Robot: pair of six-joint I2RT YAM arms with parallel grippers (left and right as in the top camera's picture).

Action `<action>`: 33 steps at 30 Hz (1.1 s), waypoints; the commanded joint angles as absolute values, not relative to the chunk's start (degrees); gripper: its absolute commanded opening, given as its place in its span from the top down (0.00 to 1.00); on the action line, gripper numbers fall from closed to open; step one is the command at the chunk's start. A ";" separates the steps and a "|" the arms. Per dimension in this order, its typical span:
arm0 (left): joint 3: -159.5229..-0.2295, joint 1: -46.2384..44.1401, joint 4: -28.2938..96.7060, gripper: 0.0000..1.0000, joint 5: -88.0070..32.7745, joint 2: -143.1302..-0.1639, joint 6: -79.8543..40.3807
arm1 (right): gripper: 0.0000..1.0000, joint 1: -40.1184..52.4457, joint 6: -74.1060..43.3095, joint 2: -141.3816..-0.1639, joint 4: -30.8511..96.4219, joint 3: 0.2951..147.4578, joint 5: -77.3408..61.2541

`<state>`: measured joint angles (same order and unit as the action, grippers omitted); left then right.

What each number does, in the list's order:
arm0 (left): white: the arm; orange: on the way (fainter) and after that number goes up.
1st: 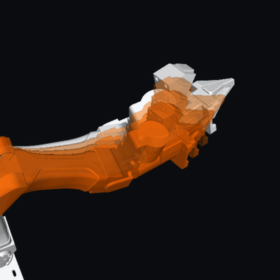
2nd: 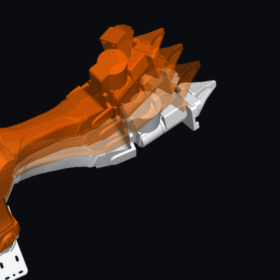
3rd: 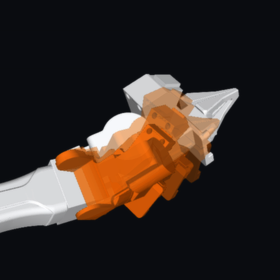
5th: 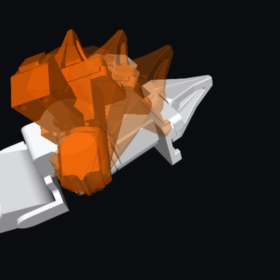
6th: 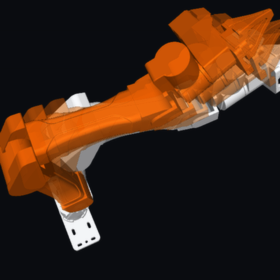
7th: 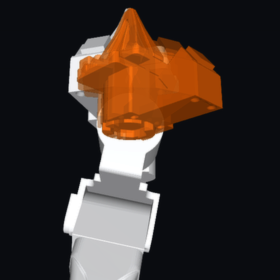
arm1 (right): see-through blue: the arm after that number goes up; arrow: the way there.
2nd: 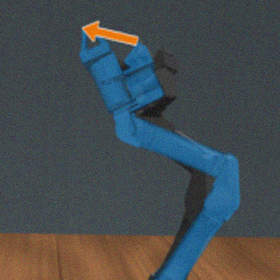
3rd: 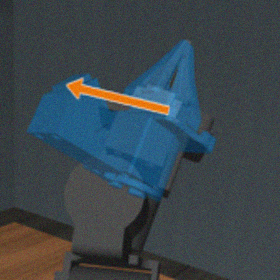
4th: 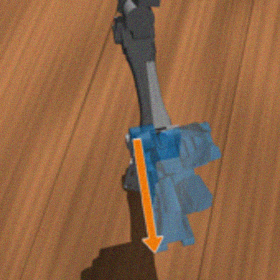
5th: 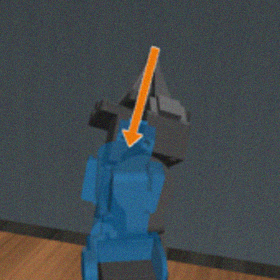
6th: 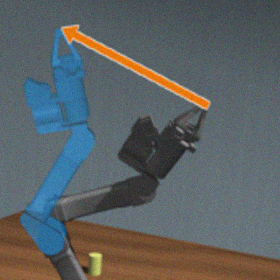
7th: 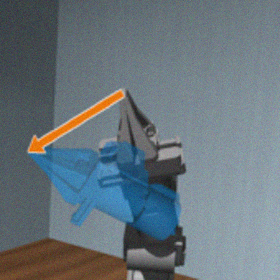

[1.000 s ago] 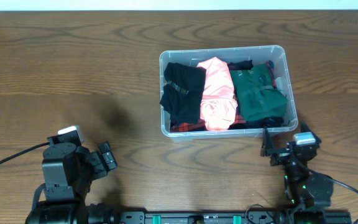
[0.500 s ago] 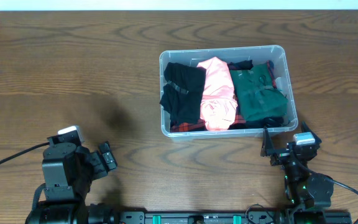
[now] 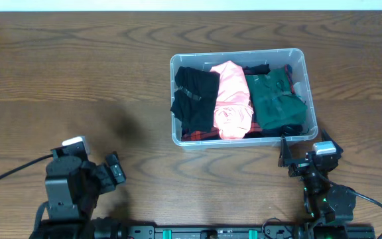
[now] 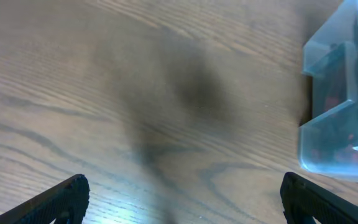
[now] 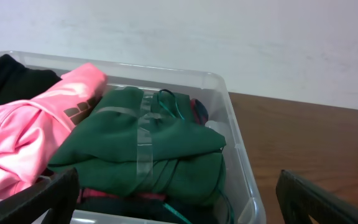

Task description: Pack container

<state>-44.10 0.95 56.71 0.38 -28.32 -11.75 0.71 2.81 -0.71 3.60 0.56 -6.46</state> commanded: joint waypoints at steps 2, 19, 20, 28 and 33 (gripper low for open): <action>-39.46 -1.65 55.22 0.02 1.34 -23.20 -11.33 | 0.01 1.19 3.70 -0.34 3.64 0.32 -6.42; -0.19 -3.05 -4.32 0.02 1.72 -3.42 -10.50 | 0.01 1.19 3.70 -0.32 3.64 0.32 -6.42; -0.23 -3.07 -3.79 0.02 1.76 -3.18 -10.50 | 0.01 1.19 3.70 -0.34 3.64 0.32 -6.42; -0.23 -3.09 2.83 0.02 0.23 -2.61 -10.76 | 0.01 1.19 3.70 -0.34 3.64 0.32 -6.42; -0.23 -3.09 4.12 0.02 0.25 -3.03 -10.79 | 0.01 1.19 3.70 -0.34 3.64 0.32 -6.42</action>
